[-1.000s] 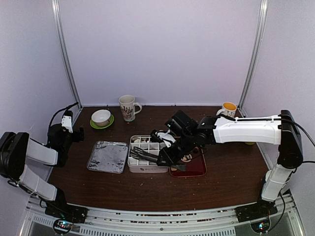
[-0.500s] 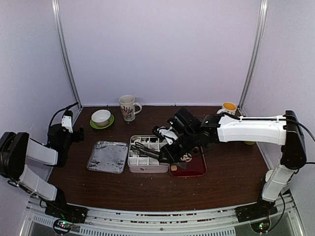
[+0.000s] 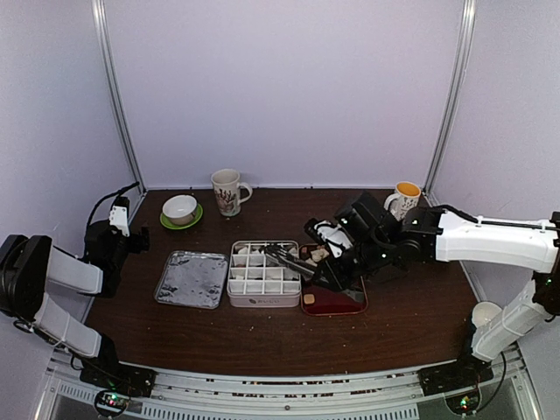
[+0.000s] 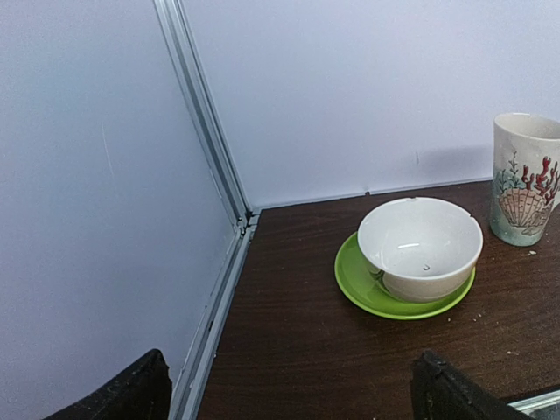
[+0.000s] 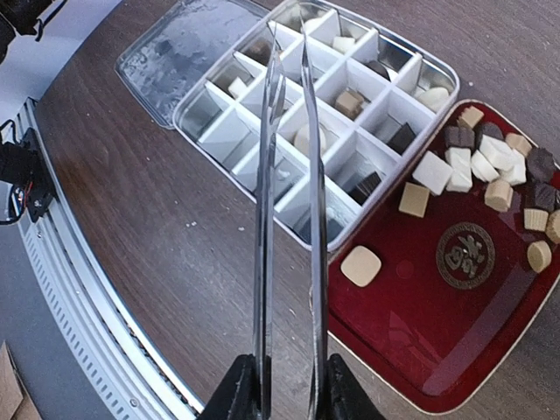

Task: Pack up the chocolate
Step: Position the fake chocolate on the plate.

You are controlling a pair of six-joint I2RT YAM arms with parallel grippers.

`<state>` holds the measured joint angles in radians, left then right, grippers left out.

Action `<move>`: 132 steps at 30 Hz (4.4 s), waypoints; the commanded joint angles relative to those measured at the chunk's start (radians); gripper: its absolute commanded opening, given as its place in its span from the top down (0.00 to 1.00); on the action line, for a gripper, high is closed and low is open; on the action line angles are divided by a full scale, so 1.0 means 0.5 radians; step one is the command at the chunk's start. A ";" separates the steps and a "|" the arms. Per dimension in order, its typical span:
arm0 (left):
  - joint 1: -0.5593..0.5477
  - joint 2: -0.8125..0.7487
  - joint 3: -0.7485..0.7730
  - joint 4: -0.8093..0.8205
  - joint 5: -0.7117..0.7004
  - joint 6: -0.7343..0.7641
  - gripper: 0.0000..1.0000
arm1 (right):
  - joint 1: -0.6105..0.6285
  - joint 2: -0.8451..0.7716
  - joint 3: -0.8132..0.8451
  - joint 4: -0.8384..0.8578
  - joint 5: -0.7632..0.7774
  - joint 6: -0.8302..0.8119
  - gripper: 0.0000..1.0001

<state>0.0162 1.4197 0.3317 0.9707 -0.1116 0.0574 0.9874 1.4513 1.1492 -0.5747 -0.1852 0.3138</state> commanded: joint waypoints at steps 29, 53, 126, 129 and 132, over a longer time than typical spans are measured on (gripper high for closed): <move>0.017 0.010 -0.006 0.094 0.015 -0.017 0.02 | -0.052 -0.542 -0.437 -0.311 0.338 0.130 0.80; 0.016 0.011 -0.007 0.095 0.015 -0.018 0.02 | -0.054 -0.463 -0.351 -0.675 0.140 0.053 0.73; 0.016 0.009 -0.007 0.093 0.015 -0.017 0.02 | -0.189 -0.249 -0.319 -0.698 0.373 0.073 0.80; 0.016 0.011 -0.007 0.094 0.015 -0.017 0.02 | -0.193 -0.323 -0.328 -0.669 0.363 0.079 0.78; 0.016 0.011 -0.006 0.095 0.015 -0.017 0.02 | -0.198 -0.409 -0.335 -0.634 0.341 0.080 0.73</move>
<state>0.0162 1.4197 0.3317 0.9703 -0.1116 0.0574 0.8913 1.3163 0.9894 -0.9070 -0.0406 0.3401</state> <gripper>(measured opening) 0.978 0.248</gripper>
